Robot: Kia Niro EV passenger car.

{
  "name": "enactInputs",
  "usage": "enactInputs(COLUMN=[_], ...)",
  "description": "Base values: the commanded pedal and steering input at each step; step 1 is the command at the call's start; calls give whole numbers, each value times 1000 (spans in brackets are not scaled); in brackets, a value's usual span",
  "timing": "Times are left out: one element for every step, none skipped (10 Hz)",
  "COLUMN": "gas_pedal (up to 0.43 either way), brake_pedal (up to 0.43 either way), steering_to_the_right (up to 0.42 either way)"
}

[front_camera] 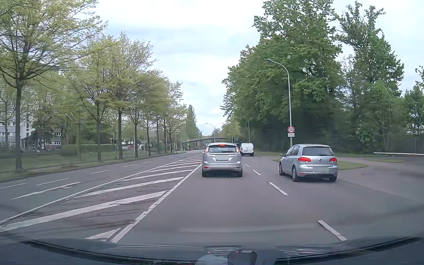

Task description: Follow the waypoints while adhering to traffic rules and regulations

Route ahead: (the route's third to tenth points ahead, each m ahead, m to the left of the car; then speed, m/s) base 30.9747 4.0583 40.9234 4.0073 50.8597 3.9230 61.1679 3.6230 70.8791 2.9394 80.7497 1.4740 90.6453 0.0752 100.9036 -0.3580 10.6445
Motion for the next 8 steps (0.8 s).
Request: enactInputs(gas_pedal=[0,0,0,0,0,0,0,0], brake_pedal=[0,0,0,0,0,0,0,0], steering_to_the_right=[0,0,0,0,0,0,0,0])
